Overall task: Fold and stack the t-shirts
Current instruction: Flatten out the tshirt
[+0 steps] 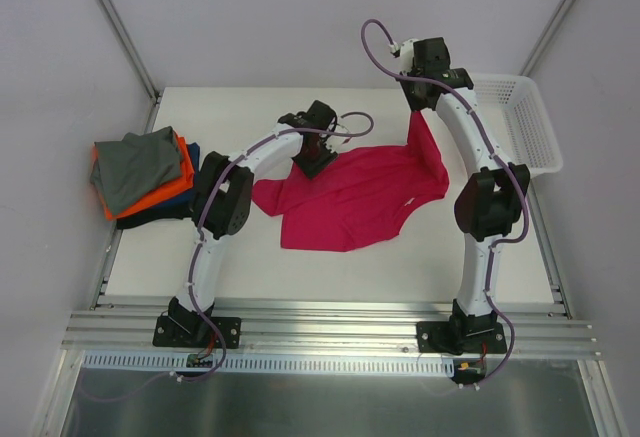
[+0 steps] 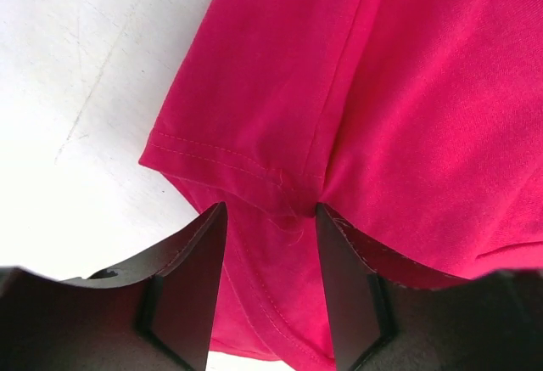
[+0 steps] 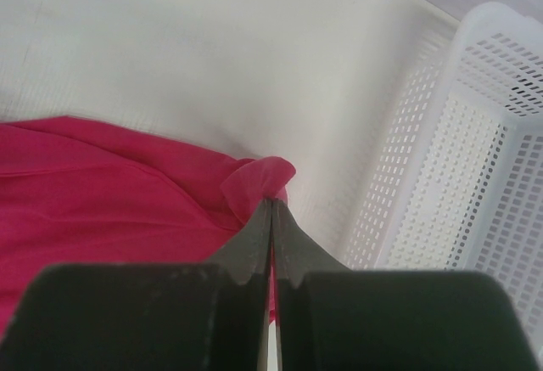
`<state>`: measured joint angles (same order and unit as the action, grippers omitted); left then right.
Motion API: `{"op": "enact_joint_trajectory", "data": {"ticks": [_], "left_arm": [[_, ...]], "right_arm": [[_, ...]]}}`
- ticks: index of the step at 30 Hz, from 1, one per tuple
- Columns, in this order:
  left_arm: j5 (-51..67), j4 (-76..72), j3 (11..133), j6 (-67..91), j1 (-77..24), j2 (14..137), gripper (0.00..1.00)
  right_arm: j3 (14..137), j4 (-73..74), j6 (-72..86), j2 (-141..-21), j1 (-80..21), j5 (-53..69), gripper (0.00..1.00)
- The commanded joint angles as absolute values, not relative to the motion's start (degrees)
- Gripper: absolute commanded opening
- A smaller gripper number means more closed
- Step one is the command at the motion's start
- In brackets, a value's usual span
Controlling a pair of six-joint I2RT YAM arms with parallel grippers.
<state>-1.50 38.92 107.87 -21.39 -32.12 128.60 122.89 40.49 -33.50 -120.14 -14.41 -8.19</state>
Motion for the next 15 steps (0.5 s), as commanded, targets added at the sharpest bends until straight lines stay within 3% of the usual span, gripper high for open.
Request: {"op": "enact_joint_trajectory", "data": {"ticks": [1,15], "left_arm": [[-0.17,39.64,109.51,-21.18,-31.29,127.88,0.46],[1.06,40.52,111.88,-21.18,-31.11,130.34,0.45]], "right_arm": [[124.72,38.93,-33.66,-117.51,-14.76,-8.97,0.01],[125.16,38.85,-33.49,-118.21,-14.94,-9.05,0.0]]}}
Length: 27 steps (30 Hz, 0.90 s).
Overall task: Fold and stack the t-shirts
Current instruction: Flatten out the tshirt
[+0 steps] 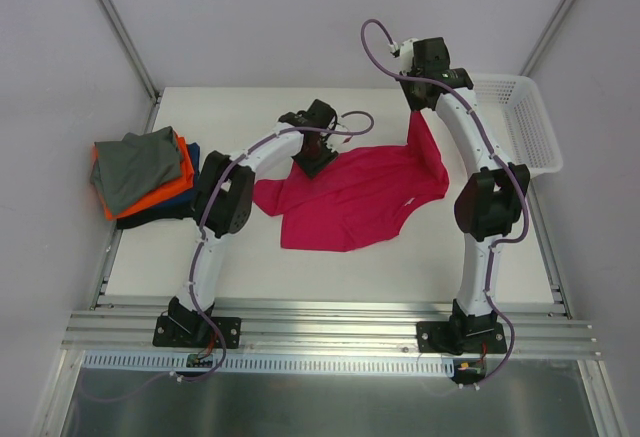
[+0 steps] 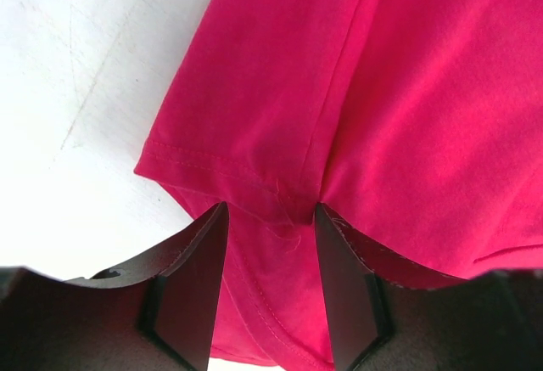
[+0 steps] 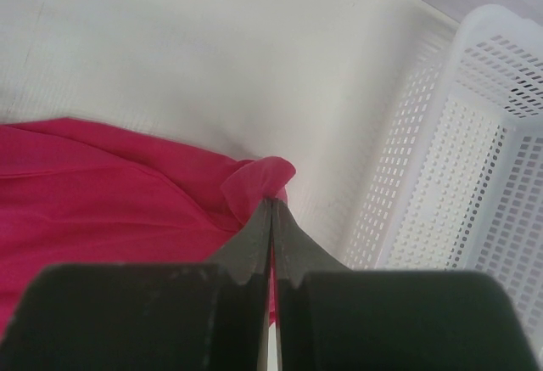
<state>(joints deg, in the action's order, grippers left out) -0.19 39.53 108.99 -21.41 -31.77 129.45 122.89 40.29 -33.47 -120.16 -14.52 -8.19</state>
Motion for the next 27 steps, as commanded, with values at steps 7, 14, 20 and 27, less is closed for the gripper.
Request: {"op": "enact_joint_trajectory", "data": {"ticks": [7,14,20,27], "left_arm": [[0.26,41.13,112.85,-21.27,-31.73,130.43,0.45],[0.53,41.75,112.76,-21.88,-31.99,131.22,0.42],[-3.51,42.28,114.26,-22.94,-33.13,130.78,0.46],[-4.48,42.98,115.93,-23.03,-33.84,131.04,0.38]], "right_arm": [[125.42,38.76,-33.49,-118.48,-14.85,-8.96,0.0],[125.77,38.67,-33.49,-118.74,-14.94,-9.05,0.0],[125.86,38.76,-33.4,-119.0,-14.94,-9.05,0.0],[127.09,38.76,-33.05,-119.97,-14.94,-8.88,0.0]]}}
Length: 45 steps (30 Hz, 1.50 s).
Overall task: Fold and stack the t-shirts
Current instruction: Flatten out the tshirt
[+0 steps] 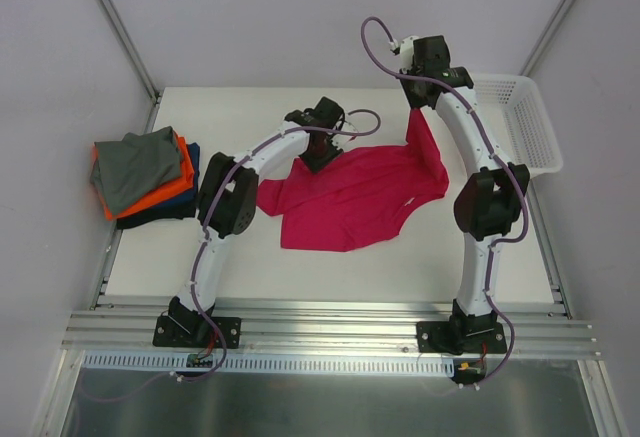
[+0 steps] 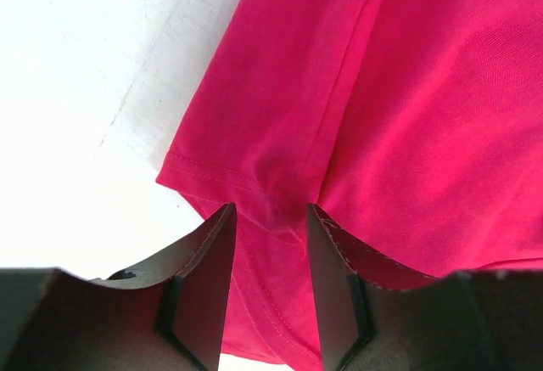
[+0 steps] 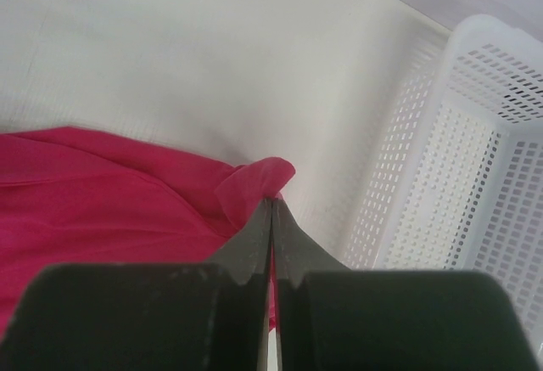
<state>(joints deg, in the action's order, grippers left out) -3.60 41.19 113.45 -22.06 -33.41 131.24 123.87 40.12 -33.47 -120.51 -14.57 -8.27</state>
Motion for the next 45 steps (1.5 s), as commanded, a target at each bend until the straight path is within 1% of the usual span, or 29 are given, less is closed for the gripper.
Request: {"op": "enact_joint_trajectory", "data": {"ticks": [1,25,30,32,33,38,41,43,45], "left_arm": [[-4.4,43.07,116.01,-23.03,-33.84,131.04,0.37],[1.41,46.49,112.59,-20.48,-34.28,132.45,0.38],[1.49,46.76,113.29,-20.13,-34.37,132.45,0.36],[1.32,46.76,113.47,-20.04,-34.28,132.45,0.32],[1.41,46.84,113.47,-20.04,-34.28,132.45,0.31],[0.26,47.11,114.78,-19.95,-34.28,132.28,0.32],[0.26,47.11,115.84,-20.21,-34.1,132.54,0.3],[0.26,47.02,116.45,-20.57,-34.1,132.8,0.19],[-1.05,46.93,116.8,-20.74,-34.01,132.8,0.12]], "right_arm": [[127.18,38.76,-33.13,-119.97,-14.94,-8.88,0.0],[127.62,38.67,-32.96,-120.85,-14.68,-8.79,0.0],[127.53,38.67,-32.78,-120.94,-14.41,-8.61,0.0],[127.62,38.67,-32.7,-121.11,-14.41,-8.61,0.0],[127.79,38.67,-32.61,-121.11,-14.41,-8.53,0.0],[127.97,38.76,-32.52,-121.11,-14.41,-8.52,0.01],[127.88,38.76,-32.52,-121.11,-14.41,-8.61,0.0],[127.97,38.76,-32.52,-121.03,-14.41,-8.61,0.0],[127.97,38.76,-32.52,-120.94,-14.41,-8.61,0.0]]}}
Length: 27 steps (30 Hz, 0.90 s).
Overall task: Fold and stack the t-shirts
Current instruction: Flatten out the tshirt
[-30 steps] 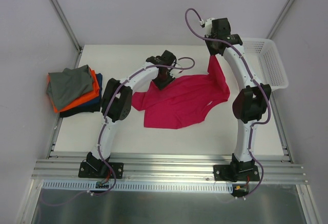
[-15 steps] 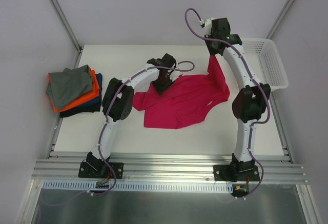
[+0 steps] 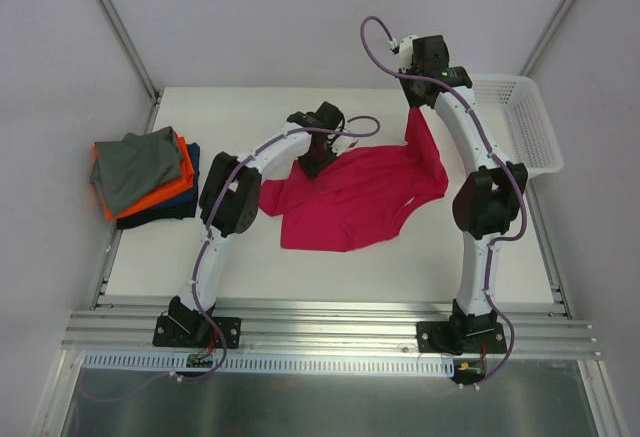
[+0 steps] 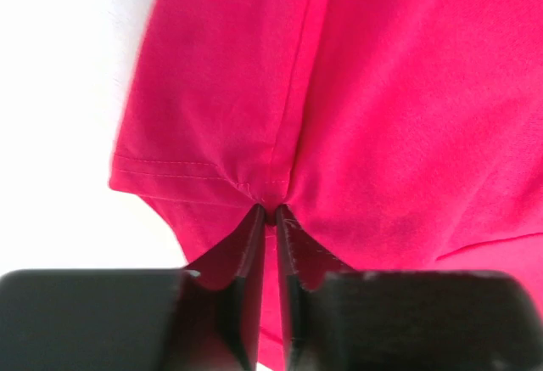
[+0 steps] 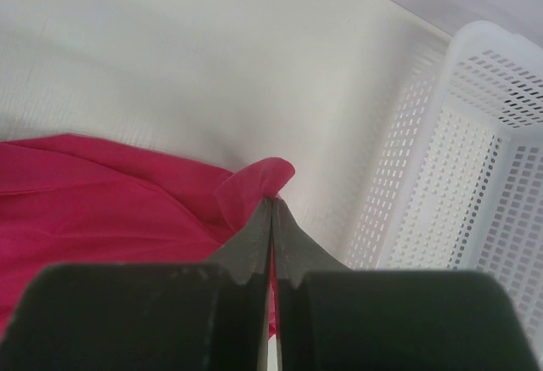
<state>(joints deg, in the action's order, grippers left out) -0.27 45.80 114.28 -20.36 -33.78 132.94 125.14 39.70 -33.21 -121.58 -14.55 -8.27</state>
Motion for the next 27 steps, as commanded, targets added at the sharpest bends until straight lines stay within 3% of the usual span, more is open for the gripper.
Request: {"op": "enact_joint_trajectory", "data": {"ticks": [1,2,3,12,27], "left_arm": [[-1.49,47.02,117.42,-20.57,-34.01,132.89,0.08],[-1.76,47.02,117.86,-20.48,-34.01,132.98,0.01],[-1.93,47.02,118.47,-20.3,-33.93,133.15,0.0],[-3.25,47.02,119.18,-21.26,-33.75,132.89,0.0],[-11.6,47.02,133.06,-27.86,-25.14,124.81,0.0]], "right_arm": [[127.88,38.76,-32.61,-120.94,-14.41,-8.61,0.0],[127.71,38.67,-32.61,-120.85,-14.41,-8.7,0.0],[127.79,38.76,-32.61,-120.85,-14.41,-8.7,0.0],[127.79,38.76,-32.69,-120.68,-14.41,-8.79,0.0],[132.18,37.35,-34.81,-114.27,-10.73,-7.74,0.0]]}}
